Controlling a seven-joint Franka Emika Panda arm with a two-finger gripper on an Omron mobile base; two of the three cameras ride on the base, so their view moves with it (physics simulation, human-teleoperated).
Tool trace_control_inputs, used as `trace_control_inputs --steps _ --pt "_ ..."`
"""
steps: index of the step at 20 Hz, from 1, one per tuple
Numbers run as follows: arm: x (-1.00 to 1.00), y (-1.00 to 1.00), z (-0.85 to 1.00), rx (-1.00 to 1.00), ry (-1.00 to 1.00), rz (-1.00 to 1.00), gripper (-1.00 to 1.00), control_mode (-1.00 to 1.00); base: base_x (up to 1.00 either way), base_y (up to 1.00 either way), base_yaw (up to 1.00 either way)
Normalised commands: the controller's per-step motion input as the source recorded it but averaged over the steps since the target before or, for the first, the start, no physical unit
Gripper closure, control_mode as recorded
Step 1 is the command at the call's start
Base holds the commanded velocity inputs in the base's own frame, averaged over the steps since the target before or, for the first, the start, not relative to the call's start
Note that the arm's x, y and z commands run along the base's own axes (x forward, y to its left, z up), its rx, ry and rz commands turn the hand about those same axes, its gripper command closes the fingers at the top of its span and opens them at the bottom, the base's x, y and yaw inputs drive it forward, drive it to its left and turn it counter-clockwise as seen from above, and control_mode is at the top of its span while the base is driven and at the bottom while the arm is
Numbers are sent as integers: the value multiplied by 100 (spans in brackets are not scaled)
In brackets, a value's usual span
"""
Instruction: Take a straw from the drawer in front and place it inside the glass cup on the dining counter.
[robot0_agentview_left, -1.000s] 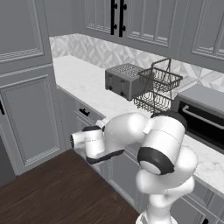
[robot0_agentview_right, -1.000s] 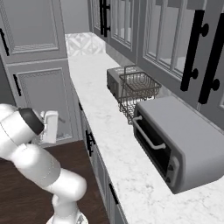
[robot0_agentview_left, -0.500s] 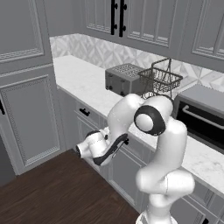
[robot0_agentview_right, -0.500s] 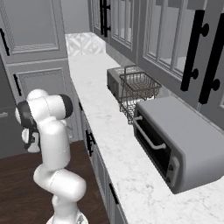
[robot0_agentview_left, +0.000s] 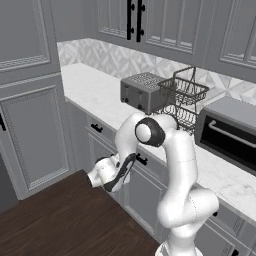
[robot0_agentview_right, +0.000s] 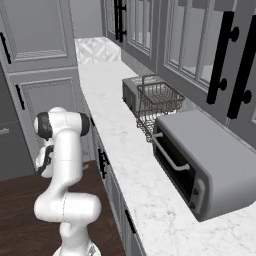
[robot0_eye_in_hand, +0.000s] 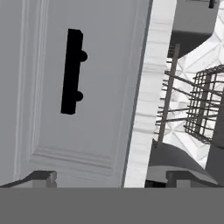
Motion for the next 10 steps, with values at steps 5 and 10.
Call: trace_control_inputs --steps 5,10 --pt "30 -36 -19 2 -14 -2 -100 -100 0 0 0" --pt "7 -47 -9 11 -16 0 -100 -100 0 0 0"
